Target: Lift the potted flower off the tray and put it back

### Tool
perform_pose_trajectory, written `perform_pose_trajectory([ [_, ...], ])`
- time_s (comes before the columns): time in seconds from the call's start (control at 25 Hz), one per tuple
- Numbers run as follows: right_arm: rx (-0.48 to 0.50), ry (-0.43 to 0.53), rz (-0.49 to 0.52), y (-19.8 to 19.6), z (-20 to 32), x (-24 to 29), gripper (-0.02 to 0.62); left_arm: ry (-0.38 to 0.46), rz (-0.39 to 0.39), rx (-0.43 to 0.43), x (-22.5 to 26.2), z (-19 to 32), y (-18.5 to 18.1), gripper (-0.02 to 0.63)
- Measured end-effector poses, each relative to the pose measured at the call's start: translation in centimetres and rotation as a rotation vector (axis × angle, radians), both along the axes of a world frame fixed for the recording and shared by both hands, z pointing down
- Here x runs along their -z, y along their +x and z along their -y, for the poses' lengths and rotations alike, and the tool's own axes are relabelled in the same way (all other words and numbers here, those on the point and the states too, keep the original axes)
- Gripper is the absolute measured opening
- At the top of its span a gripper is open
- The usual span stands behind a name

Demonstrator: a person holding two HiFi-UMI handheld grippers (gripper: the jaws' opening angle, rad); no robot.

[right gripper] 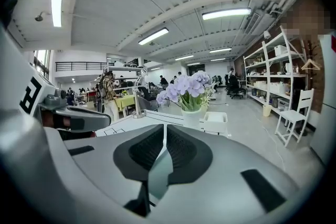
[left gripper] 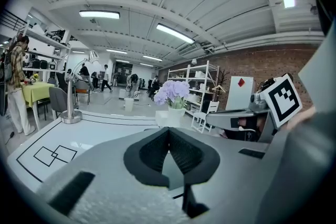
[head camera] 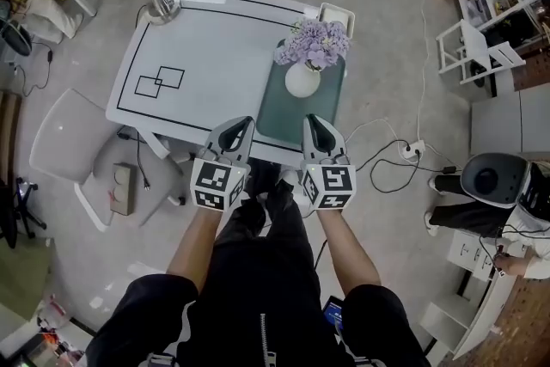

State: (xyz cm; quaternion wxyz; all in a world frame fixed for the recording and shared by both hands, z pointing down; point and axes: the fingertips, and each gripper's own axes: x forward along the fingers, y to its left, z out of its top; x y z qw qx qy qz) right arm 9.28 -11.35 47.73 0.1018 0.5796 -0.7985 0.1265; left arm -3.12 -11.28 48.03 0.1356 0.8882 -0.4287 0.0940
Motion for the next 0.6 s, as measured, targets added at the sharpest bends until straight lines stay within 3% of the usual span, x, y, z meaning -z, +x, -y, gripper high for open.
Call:
perform_pose_trajectory([
  [0.6,-0.022,-0.023,0.019,0.2,-6.6,3.3,0.008,0.047,-0.022,-0.065,2.3,-3.9,2.3,0.005],
])
